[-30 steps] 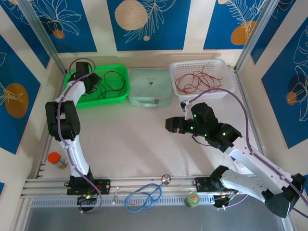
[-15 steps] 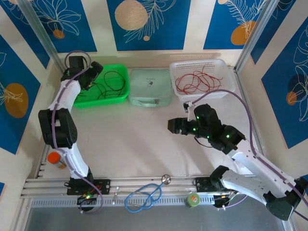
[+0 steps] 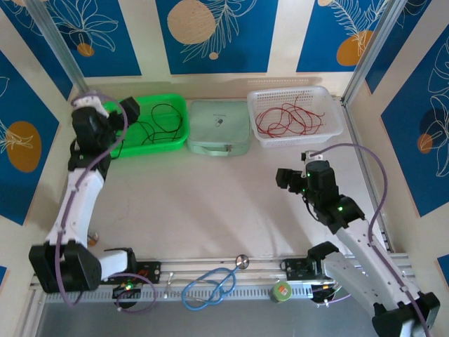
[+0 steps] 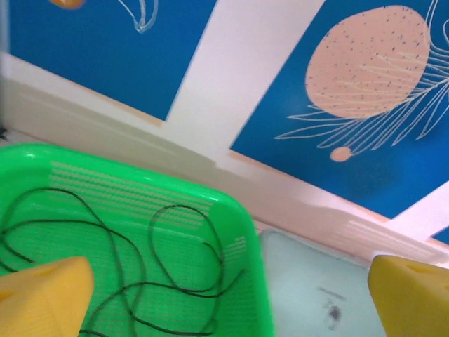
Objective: Untangle the cables
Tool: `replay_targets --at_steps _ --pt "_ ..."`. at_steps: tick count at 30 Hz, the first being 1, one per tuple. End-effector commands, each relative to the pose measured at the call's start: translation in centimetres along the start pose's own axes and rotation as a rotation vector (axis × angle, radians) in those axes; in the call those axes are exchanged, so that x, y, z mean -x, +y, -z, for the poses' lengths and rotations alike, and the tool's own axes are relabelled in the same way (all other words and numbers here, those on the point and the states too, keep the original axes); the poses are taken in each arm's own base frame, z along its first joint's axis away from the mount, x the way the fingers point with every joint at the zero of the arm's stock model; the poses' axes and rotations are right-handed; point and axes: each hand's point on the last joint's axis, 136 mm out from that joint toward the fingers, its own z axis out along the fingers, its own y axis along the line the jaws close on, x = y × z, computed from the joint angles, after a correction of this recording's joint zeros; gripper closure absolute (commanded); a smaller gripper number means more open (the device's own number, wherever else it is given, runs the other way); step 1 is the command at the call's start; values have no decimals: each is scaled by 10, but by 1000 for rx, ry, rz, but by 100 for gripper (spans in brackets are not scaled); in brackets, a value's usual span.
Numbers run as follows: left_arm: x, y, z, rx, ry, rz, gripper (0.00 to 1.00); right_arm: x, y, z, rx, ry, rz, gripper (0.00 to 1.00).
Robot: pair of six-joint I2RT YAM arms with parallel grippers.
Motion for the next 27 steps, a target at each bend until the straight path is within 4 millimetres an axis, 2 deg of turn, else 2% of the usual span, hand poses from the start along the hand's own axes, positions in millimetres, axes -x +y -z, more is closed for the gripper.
replay_targets --at_steps 1,2,4,5,7,9,13,16,18,20,22,24,26,27 --pt "-18 31 13 80 -140 -180 0 19 -25 -17 -97 -208 73 23" --pt "-35 36 20 58 -176 -246 0 18 -27 -23 -83 -245 100 24" --pt "-57 46 34 51 -256 -354 0 13 -30 -34 -36 -291 132 23" --pt "-69 60 38 104 -250 -367 0 10 -36 -38 -29 -305 121 23" --pt "-92 87 40 219 -150 -377 0 5 -56 -47 -60 -307 52 23" --pt "-116 100 40 251 -79 -413 0 -2 -74 -57 -77 -280 9 24" --pt "-149 118 40 254 -112 -359 0 -1 -86 -78 -52 -240 -24 23" --pt "-174 122 29 223 -56 -335 0 10 -82 -90 -18 -278 -6 23" --pt "-178 119 23 180 -83 -297 0 18 -79 -97 0 -315 11 23" --pt "-183 112 15 127 -84 -332 0 24 -77 -103 20 -343 23 23" --pt "-188 115 7 125 -97 -336 0 21 -76 -115 44 -340 21 23" --pt "-202 104 3 45 -68 -371 0 9 -73 -132 62 -314 39 23" --pt "-210 99 -8 11 -27 -389 0 18 -64 -138 94 -329 74 22" --pt "-213 101 -12 23 16 -391 0 16 -61 -145 92 -244 86 22"
